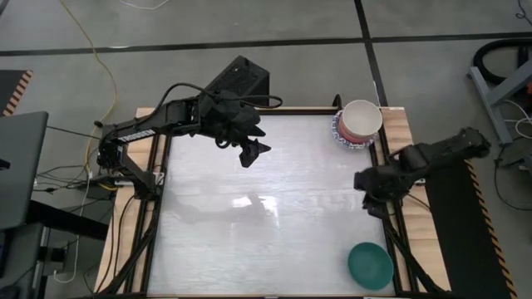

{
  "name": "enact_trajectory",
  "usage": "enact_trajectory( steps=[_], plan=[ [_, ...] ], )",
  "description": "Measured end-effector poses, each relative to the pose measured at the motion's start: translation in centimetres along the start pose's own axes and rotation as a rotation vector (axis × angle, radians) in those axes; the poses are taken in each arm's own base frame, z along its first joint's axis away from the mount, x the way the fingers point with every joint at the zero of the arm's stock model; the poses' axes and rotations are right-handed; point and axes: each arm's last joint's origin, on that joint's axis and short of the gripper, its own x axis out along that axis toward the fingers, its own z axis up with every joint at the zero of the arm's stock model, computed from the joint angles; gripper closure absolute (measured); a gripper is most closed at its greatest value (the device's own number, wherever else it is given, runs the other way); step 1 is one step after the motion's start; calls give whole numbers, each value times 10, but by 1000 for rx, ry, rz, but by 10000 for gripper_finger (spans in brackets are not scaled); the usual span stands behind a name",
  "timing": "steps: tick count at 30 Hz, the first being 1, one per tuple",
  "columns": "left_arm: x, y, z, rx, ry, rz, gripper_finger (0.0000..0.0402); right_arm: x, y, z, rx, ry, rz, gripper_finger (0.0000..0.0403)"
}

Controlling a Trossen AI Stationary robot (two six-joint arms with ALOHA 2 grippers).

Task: Nest bowls inside each other
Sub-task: Stack the green bowl on top of the white bowl

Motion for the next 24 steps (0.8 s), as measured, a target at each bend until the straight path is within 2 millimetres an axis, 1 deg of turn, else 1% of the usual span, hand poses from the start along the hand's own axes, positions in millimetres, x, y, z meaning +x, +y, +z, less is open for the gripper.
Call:
enact_trajectory(
  steps=[3, 8, 12, 15, 19, 24],
  plan=[
    [0, 0, 0, 0, -1, 3, 157, 3, 10, -6, -45, -5, -13, 296],
    [0, 1, 0, 0, -8, 30, 157, 14, 25, -16, -100, 39, -63, 296],
    [0, 1, 0, 15, -11, 43, 157, 27, 39, -21, -165, 74, -100, 294],
    [0, 2, 0, 15, -13, 50, 157, 41, 52, -23, -214, 92, -111, 288],
    [0, 2, 0, 15, -13, 51, 157, 59, 68, -24, -258, 102, -101, 261],
    [0, 2, 0, 31, -13, 51, 157, 75, 76, -22, -252, 116, -120, 197]
  ],
)
